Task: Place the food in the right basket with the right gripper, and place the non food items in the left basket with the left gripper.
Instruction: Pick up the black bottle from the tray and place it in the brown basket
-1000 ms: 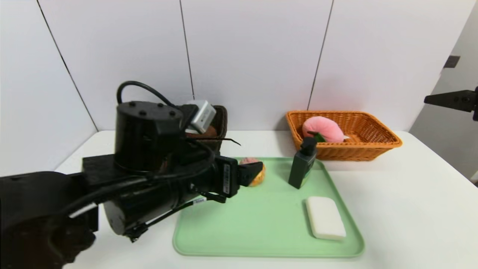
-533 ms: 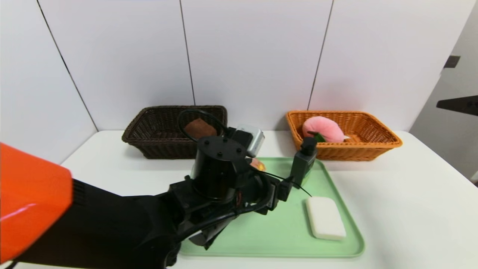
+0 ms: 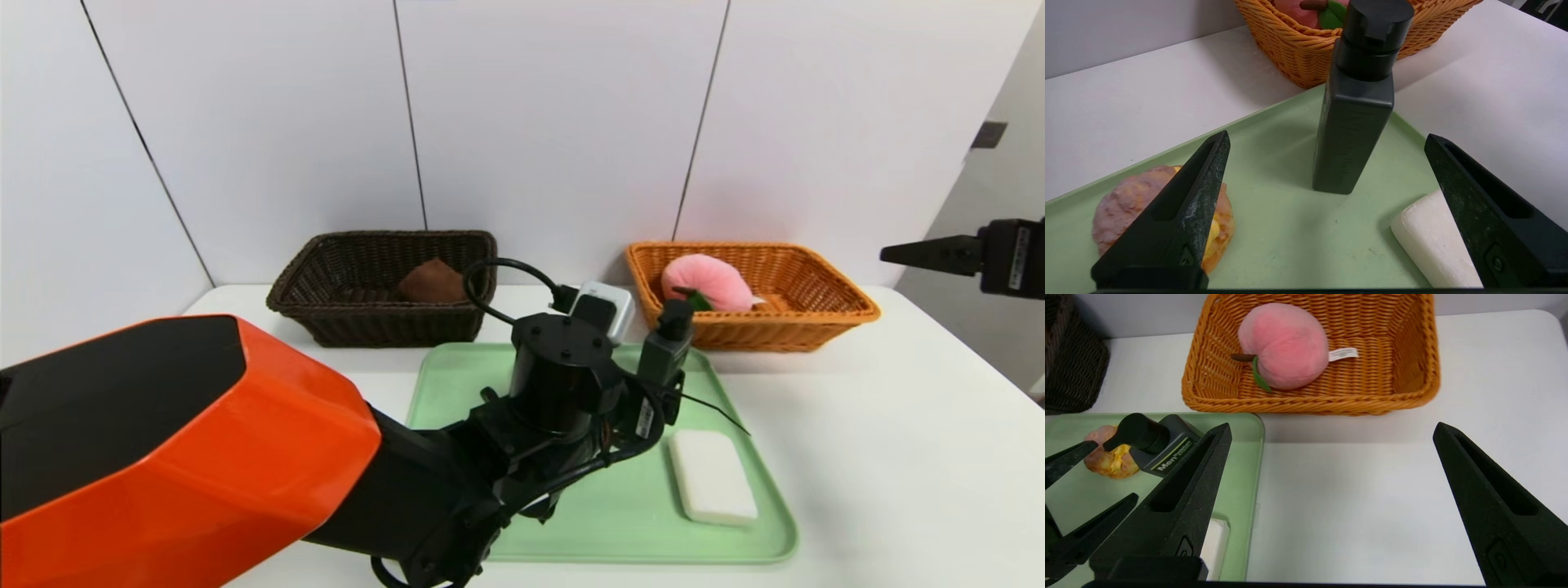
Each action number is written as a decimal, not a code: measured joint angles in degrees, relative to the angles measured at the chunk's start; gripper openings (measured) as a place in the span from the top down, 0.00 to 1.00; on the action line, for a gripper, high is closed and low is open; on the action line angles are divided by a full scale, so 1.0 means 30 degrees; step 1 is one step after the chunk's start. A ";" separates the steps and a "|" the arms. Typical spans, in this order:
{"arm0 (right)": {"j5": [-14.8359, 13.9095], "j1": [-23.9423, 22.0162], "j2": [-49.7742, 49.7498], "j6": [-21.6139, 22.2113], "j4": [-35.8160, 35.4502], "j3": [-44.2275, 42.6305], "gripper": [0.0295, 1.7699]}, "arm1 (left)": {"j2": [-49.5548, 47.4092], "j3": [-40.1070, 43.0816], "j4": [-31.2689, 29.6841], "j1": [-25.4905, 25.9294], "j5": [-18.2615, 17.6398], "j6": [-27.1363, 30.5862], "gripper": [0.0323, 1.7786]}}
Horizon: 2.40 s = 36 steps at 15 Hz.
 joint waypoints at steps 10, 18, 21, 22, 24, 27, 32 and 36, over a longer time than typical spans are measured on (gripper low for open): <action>-0.1357 0.1597 0.2784 -0.0585 -0.3361 0.0504 0.04 | 0.1719 -0.1812 0.0134 -0.0516 0.0057 0.0459 0.05; -0.1365 0.1654 0.2942 -0.0577 -0.3389 0.1284 0.04 | 0.3145 -0.4129 0.0256 -0.0451 -0.0008 0.0402 0.05; -0.1373 0.1654 0.2942 -0.0585 -0.3385 0.1341 0.04 | 0.3759 -0.5027 0.0589 -0.0362 -0.0065 0.0410 0.05; -0.1373 0.1662 0.2942 -0.0577 -0.3377 0.1361 0.04 | 0.3934 -0.5193 0.0626 -0.0284 -0.0089 0.0414 0.05; -0.1365 0.1735 0.2942 -0.0585 -0.3385 0.1414 0.04 | 0.4263 -0.5644 0.0650 -0.0158 -0.0089 0.0431 0.05; -0.1386 0.1991 0.2922 -0.0577 -0.3413 0.1634 0.04 | 0.4726 -0.6477 0.0825 -0.0004 -0.0118 0.0447 0.05; -0.1422 0.2211 0.2905 -0.0577 -0.4433 0.2150 0.03 | 0.5185 -0.7144 0.1057 0.0154 -0.0126 0.0447 0.05; -0.1430 0.2357 0.2885 -0.0597 -0.4425 0.2454 0.03 | 0.5535 -0.7672 0.1365 0.0272 -0.0126 0.0484 0.14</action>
